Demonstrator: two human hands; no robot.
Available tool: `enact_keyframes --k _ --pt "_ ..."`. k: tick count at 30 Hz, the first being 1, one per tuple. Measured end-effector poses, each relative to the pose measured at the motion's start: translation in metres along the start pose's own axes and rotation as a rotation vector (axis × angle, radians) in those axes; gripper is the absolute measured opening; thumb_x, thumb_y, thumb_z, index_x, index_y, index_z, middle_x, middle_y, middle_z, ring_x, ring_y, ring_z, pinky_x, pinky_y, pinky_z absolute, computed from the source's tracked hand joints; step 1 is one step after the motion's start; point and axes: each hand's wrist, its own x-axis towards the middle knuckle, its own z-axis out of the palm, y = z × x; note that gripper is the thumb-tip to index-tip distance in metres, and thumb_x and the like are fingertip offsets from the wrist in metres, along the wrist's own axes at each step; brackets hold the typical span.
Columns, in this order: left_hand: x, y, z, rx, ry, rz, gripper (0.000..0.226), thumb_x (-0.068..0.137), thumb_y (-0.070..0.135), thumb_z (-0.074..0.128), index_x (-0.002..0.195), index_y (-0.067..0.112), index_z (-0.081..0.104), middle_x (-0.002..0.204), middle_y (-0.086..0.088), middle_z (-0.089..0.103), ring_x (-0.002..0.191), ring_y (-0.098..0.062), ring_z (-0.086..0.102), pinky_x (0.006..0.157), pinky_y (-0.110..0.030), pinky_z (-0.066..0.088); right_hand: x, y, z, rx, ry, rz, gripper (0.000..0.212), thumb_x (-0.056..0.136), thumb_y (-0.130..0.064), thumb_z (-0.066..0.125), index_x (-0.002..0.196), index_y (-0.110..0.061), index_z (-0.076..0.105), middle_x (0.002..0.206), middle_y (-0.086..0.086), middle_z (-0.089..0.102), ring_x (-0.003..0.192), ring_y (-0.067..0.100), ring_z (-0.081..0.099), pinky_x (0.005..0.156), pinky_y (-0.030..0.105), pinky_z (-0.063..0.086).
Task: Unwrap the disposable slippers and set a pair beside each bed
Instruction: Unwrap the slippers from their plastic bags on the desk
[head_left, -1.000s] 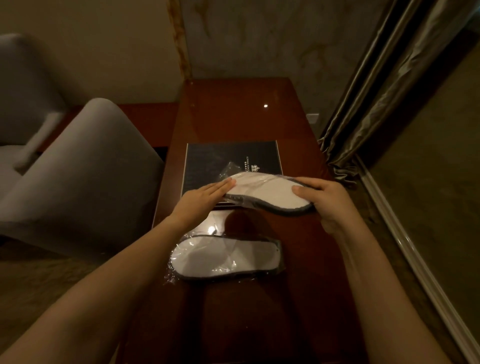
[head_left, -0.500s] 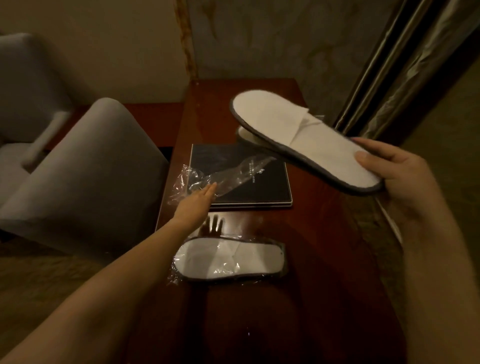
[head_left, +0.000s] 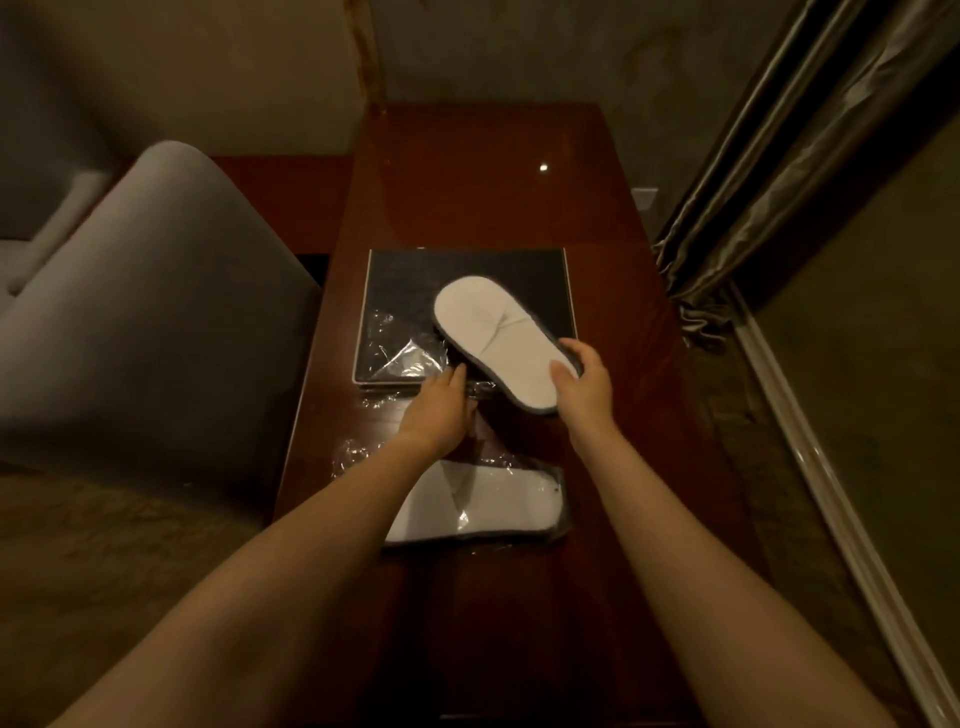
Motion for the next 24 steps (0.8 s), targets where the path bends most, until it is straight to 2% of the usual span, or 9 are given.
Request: enact_keyframes --k 3,7,9,11,14,17,20,24 --pt "-0.001 -0.004 0.008 0.019 -0.058 0.029 0.063 0.096 0.03 0.043 0.149 0.009 0.018 0.158 -0.014 0.016 0.143 -0.032 0.02 0.116 -0.041 0.023 0.006 0.024 0.007 -0.153 0.017 -0.034 0.035 0.093 -0.012 0.049 0.128 -0.015 0.048 0.131 0.012 0.05 0.12 0.027 0.049 0.085 0.027 0.043" --pt "-0.012 -0.009 0.013 -0.023 -0.097 0.08 0.071 0.091 0.04 0.049 0.15 0.02 0.015 0.16 -0.009 -0.005 0.147 -0.031 0.0 0.117 -0.046 0.019 0.014 0.042 0.011 -0.422 0.028 -0.069 0.038 0.093 -0.013 0.047 0.131 -0.016 0.043 0.13 0.014 0.047 0.115 0.028 0.051 0.083 0.028 0.042" --pt "-0.024 -0.01 0.016 0.075 -0.067 0.117 0.076 0.088 0.051 0.049 0.15 0.025 0.013 0.16 -0.007 -0.009 0.147 -0.029 -0.005 0.116 -0.052 0.017 0.016 0.048 0.014 -0.585 0.044 -0.097 0.039 0.093 -0.015 0.048 0.132 -0.016 0.042 0.129 0.016 0.047 0.114 0.03 0.049 0.086 0.034 0.044" --pt "-0.04 -0.012 0.021 0.217 -0.059 0.177 0.082 0.083 0.064 0.043 0.149 0.031 0.008 0.16 -0.006 -0.009 0.147 -0.027 -0.009 0.115 -0.057 0.003 0.015 0.054 0.017 -0.758 0.067 -0.123 0.04 0.092 -0.018 0.049 0.131 -0.015 0.041 0.129 0.017 0.047 0.115 0.031 0.047 0.089 0.038 0.045" --pt "-0.063 -0.019 0.03 0.329 -0.178 0.267 0.1 0.071 0.079 0.039 0.149 0.033 -0.002 0.16 -0.007 -0.005 0.147 -0.027 -0.011 0.113 -0.056 -0.011 0.012 0.058 0.02 -0.934 0.102 -0.222 0.044 0.089 -0.014 0.054 0.131 -0.012 0.041 0.129 0.017 0.048 0.114 0.03 0.045 0.091 0.037 0.043" --pt "-0.075 -0.024 0.036 0.416 -0.301 0.31 0.115 0.065 0.076 0.054 0.148 0.03 -0.01 0.16 -0.01 -0.004 0.147 -0.03 -0.005 0.116 -0.057 -0.008 0.013 0.054 0.019 -0.944 0.059 -0.297 0.052 0.084 -0.007 0.056 0.133 -0.011 0.039 0.132 0.015 0.046 0.118 0.029 0.043 0.095 0.036 0.041" --pt "-0.075 -0.022 0.037 0.448 -0.274 0.326 0.117 0.066 0.064 0.065 0.149 0.026 -0.007 0.157 -0.012 0.012 0.145 -0.031 0.009 0.117 -0.055 -0.002 0.009 0.042 0.012 -0.818 0.02 -0.303 0.052 0.084 -0.004 0.054 0.133 -0.013 0.039 0.134 0.013 0.045 0.121 0.029 0.04 0.097 0.037 0.04" --pt "-0.071 -0.018 0.037 0.401 -0.25 0.33 0.117 0.062 0.056 0.069 0.15 0.021 0.001 0.145 -0.011 0.029 0.135 -0.03 0.025 0.118 -0.053 0.009 -0.017 0.04 -0.017 -0.631 0.05 -0.316 0.037 0.089 -0.009 0.051 0.125 -0.014 0.049 0.128 0.008 0.053 0.119 0.022 0.044 0.096 0.035 0.043"
